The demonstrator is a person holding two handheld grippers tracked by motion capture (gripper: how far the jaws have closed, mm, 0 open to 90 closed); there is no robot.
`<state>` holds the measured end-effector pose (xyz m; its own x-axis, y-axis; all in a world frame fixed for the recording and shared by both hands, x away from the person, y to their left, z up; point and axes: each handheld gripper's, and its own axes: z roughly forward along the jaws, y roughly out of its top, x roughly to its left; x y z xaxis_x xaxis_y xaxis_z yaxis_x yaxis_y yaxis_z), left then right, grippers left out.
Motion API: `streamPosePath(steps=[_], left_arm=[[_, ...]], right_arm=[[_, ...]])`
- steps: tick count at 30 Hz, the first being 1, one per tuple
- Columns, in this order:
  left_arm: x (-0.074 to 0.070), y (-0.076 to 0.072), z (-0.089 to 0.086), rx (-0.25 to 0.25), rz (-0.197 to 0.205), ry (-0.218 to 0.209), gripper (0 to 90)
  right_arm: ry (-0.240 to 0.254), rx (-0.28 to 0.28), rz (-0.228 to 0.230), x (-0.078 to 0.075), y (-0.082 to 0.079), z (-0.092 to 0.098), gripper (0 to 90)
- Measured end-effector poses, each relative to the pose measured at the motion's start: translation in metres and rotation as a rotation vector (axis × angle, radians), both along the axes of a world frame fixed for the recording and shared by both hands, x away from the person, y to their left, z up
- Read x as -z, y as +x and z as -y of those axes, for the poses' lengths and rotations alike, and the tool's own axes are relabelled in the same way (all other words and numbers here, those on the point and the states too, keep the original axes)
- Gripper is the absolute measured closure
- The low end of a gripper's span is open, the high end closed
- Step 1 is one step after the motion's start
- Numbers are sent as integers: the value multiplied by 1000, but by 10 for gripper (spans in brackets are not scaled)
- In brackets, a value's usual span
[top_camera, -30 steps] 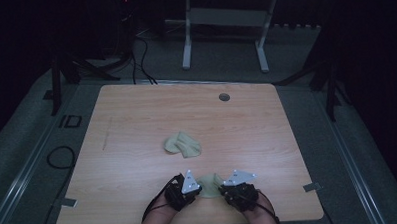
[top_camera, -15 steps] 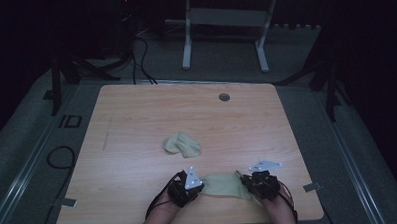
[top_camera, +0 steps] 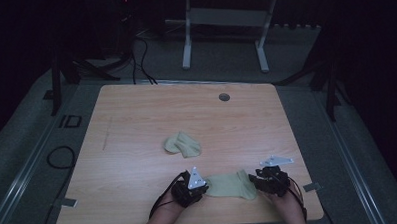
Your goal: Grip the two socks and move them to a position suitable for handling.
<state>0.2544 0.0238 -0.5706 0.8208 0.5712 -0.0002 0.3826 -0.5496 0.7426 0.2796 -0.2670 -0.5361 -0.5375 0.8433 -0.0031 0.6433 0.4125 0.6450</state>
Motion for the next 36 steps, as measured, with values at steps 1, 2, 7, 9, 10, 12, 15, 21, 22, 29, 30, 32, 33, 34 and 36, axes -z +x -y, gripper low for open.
streamPosePath(steps=[1,2,7,9,10,12,15,21,22,29,30,32,33,34,36], left_arm=[[0,-1,0,-5,7,0,779],[-2,-1,-1,-7,9,-10,744],[-15,-7,-8,-11,24,-59,588],[-18,-8,-14,-14,34,-58,560],[-19,-9,-18,-16,36,-58,560],[-20,-9,-25,-32,39,-61,561],[-19,-8,-36,-55,32,-65,562],[-14,-11,-58,-105,15,-97,560],[-14,-12,-63,-109,13,-93,561],[-11,-22,-84,-159,6,-83,561],[-10,-23,-87,-166,8,-80,561],[-9,-25,-92,-182,5,-77,561],[-9,-25,-92,-182,5,-77,561],[-9,-27,-98,-201,11,-77,561],[-8,-29,-102,-214,12,-80,561]], right_arm=[[-2,0,8,-3,0,-1,596],[-1,-1,9,-5,0,-1,582],[16,-14,24,-20,7,-6,535],[12,-21,31,-25,10,-10,520],[10,-24,30,-28,12,-12,516],[11,-34,32,-31,17,-17,501],[13,-40,37,-35,24,-26,490],[-3,-76,41,-39,41,-52,472],[0,-85,34,-39,44,-57,466],[5,-132,15,-39,65,-91,414],[6,-137,15,-39,68,-95,413],[8,-144,11,-38,73,-104,399],[8,-144,11,-38,73,-104,399],[15,-147,6,-38,75,-108,393],[23,-161,4,-37,82,-123,387]])
